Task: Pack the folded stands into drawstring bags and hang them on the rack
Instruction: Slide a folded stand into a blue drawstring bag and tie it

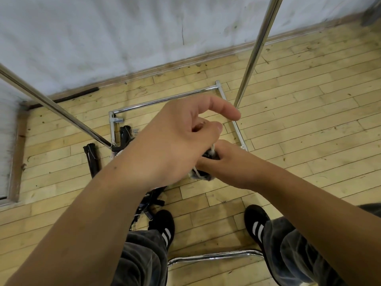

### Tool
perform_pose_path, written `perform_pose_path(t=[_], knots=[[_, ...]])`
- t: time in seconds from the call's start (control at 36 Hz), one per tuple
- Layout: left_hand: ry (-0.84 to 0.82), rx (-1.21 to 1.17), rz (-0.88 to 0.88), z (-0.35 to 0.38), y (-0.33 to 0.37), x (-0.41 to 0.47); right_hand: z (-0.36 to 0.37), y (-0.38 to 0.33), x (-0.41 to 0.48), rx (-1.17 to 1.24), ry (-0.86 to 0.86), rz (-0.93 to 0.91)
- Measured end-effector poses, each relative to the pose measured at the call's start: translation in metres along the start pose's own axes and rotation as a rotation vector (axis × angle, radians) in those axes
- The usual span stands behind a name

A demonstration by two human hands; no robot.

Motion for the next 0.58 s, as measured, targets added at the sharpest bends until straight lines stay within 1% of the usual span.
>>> perform_pose_path(t=[0.11, 0.22, 0.31, 0.39, 0.47, 0.5, 0.58], knots=[[0.008, 0.001, 0.05, 0.002, 0.005, -0.007, 0.0, -0.001, 0.001, 0.002, 0.016, 0.018], [0.013, 0.023, 0.032, -0.005, -0.005, -0.003, 0.0, -0.002, 0.0, 0.057, -0.002, 0.029], [-0.004, 0.046, 0.021, -0.012, -0.014, -0.001, -0.002, -0.002, -0.001, 0.093, 0.02, 0.038], [-0.028, 0.041, 0.031, -0.016, -0.017, -0.001, 0.0, -0.007, -0.003, 0.047, -0.002, 0.034], [-0.022, -0.011, 0.02, -0.021, -0.02, -0.003, 0.001, -0.014, -0.003, -0.131, 0.0, -0.029], [-0.019, -0.03, 0.019, -0.022, -0.021, -0.004, 0.002, -0.018, -0.003, -0.149, 0.021, -0.07], [-0.023, -0.057, 0.02, -0.027, -0.023, -0.009, 0.002, -0.03, -0.002, -0.077, 0.102, -0.168]])
Point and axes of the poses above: each hand's wrist, its own x-axis towards the middle knuckle, its own z-axis out of the palm, y = z × x, the point moved 4 cm from there along x, towards the middle knuckle, and after that the axes turned 3 degrees about -z, right-handed, at the moved point
